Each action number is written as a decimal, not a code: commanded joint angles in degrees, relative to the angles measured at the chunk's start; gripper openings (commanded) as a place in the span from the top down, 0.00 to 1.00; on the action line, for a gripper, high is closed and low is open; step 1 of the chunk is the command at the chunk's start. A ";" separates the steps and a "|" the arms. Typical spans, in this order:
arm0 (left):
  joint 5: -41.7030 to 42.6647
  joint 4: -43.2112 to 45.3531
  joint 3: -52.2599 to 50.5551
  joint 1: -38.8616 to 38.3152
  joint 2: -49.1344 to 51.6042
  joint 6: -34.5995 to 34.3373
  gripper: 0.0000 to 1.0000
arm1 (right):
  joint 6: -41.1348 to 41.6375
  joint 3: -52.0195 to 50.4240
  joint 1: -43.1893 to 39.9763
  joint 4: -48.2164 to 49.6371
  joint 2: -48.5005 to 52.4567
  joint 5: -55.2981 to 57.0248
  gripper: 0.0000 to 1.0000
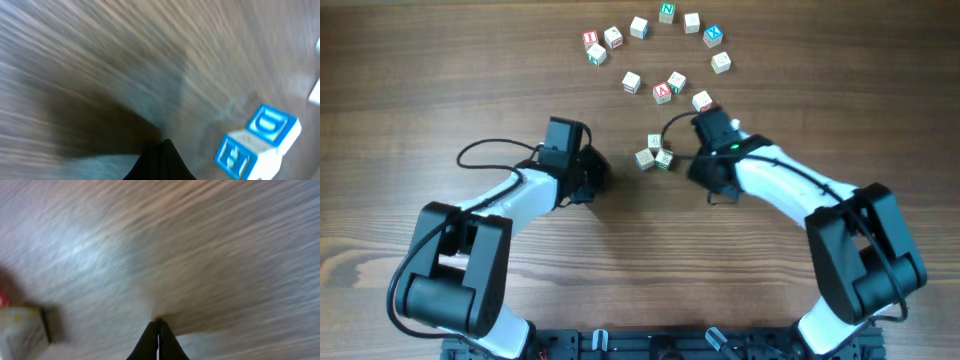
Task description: Form a circle
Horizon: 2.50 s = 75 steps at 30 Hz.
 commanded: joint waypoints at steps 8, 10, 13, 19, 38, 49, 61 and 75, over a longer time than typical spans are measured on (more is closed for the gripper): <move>2.16 2.03 -2.75 -2.60 3.72 2.23 0.96 | -0.35 -0.13 -1.03 -0.07 0.11 0.83 0.95; 2.14 4.33 -2.75 -3.74 3.72 2.86 0.96 | -0.31 -0.13 -1.03 -0.07 0.13 0.90 0.96; 2.12 6.14 -2.75 -4.22 3.72 2.86 0.96 | -0.33 -0.13 -1.03 -0.07 0.13 0.90 0.95; 0.61 9.46 -2.75 -4.28 3.72 2.84 0.96 | -0.35 -0.13 -1.03 -0.04 0.13 0.90 0.95; -1.07 13.25 -2.75 -5.99 3.72 2.80 0.96 | -0.37 -0.13 -1.03 0.13 0.11 0.04 0.96; -1.14 15.15 -2.75 -6.27 3.72 2.84 0.96 | -0.39 -0.13 -1.03 0.20 0.11 0.00 0.95; -2.89 18.73 -2.75 -6.25 3.72 2.82 0.96 | -0.39 -0.13 -1.05 0.26 0.11 -0.17 0.95; -2.93 20.68 -2.75 -6.27 3.72 2.82 0.96 | -0.44 -0.13 -1.03 0.24 0.11 -0.17 0.95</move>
